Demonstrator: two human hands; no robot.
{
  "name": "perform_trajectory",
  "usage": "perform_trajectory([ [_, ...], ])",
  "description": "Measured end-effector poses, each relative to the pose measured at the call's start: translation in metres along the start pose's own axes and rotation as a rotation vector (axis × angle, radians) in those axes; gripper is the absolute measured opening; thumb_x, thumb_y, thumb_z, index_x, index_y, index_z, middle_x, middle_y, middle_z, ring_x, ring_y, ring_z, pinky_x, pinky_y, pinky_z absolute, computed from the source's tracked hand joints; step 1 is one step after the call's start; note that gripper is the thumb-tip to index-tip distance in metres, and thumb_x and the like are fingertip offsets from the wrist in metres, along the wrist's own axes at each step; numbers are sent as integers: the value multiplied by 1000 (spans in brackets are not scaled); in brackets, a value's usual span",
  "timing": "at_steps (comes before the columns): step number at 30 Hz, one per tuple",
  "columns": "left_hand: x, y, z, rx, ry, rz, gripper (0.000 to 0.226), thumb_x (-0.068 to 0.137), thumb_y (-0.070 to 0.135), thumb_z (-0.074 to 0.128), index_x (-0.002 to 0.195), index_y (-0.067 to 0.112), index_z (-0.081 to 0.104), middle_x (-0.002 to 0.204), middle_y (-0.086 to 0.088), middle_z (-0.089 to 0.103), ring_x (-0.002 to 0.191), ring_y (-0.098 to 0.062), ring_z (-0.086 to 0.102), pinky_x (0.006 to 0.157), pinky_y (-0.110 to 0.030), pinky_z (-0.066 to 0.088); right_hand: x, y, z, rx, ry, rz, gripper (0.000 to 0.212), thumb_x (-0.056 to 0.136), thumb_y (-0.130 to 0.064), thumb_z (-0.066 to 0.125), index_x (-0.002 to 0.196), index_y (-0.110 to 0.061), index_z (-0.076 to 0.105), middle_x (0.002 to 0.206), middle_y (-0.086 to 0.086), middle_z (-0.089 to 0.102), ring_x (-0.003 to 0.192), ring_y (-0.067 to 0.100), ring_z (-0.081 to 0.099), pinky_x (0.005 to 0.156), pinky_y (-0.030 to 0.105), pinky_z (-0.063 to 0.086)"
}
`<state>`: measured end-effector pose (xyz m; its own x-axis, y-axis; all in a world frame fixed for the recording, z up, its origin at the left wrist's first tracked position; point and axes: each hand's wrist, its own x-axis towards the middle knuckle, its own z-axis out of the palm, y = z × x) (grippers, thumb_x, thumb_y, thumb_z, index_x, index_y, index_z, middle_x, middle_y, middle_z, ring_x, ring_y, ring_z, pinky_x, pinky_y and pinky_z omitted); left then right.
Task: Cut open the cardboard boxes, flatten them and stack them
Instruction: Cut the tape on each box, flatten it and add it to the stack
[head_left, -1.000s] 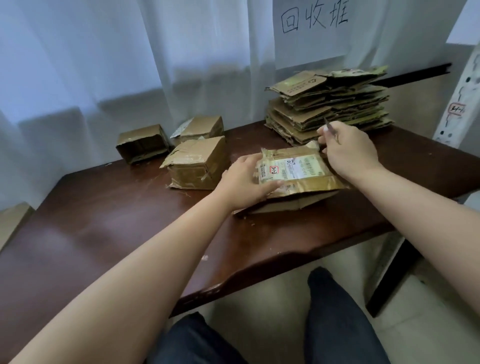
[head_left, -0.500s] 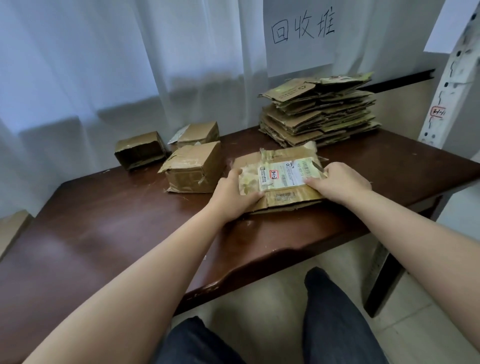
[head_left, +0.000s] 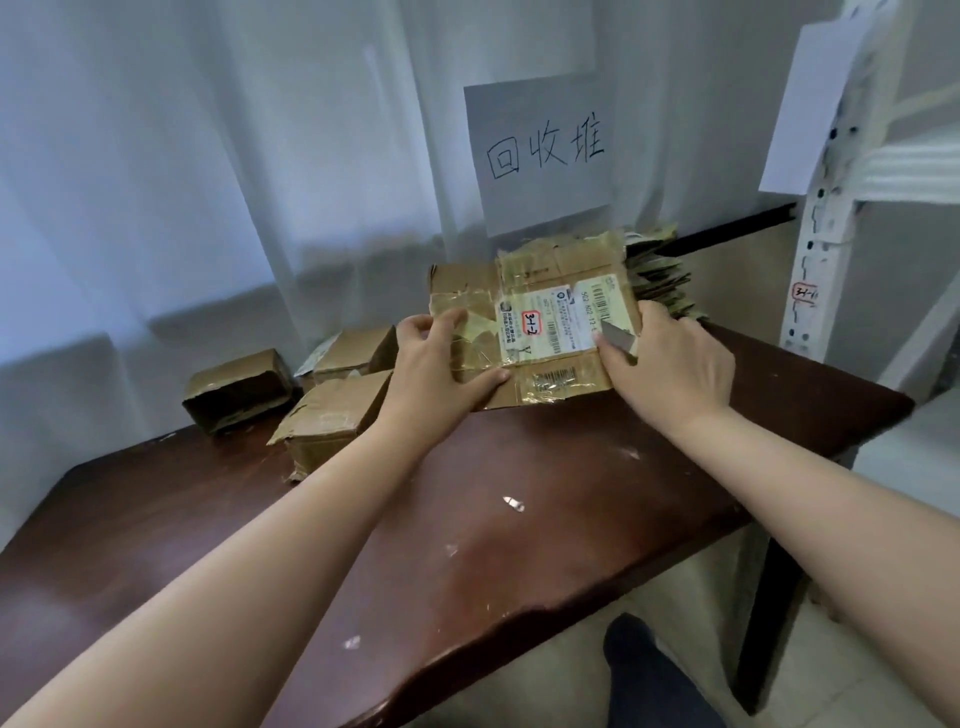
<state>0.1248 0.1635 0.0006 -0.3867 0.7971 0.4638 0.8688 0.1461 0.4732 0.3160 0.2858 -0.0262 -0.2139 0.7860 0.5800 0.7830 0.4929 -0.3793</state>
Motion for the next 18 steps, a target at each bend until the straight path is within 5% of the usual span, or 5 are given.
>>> perform_trajectory([
  [6, 61, 22, -7, 20, 21, 25, 74, 80, 45, 73, 142, 18, 44, 144, -13, 31, 133, -25, 38, 106, -20, 25, 67, -5, -16, 102, 30, 41, 49, 92, -53, 47, 126, -17, 43, 106, 4, 66, 92, 30, 62, 63, 30, 33],
  [10, 126, 46, -15, -5, 81, 65, 65, 84, 44, 69, 140, 18, 47, 142, -16, 39, 138, -28, 31, 109, -28, 27, 141, -8, -26, 143, 75, 37, 46, 94, -51, 46, 126, -18, 43, 113, 4, 62, 90, 26, 56, 57, 29, 29],
  [14, 179, 57, 0, 1, 72, 104, 57, 88, 37, 66, 139, 23, 48, 140, -15, 42, 137, -27, 33, 109, -28, 27, 202, 4, -14, 116, 106, 41, 46, 94, -51, 46, 126, -18, 46, 116, 9, 61, 111, 34, 49, 72, 35, 34],
  [18, 211, 57, 31, -14, 59, 83, 57, 89, 38, 65, 140, 22, 48, 147, -14, 36, 141, -29, 27, 115, -34, 25, 247, 24, 14, 111, 56, 92, 49, 88, -60, 49, 119, -22, 53, 111, 8, 61, 112, 34, 48, 74, 36, 37],
])
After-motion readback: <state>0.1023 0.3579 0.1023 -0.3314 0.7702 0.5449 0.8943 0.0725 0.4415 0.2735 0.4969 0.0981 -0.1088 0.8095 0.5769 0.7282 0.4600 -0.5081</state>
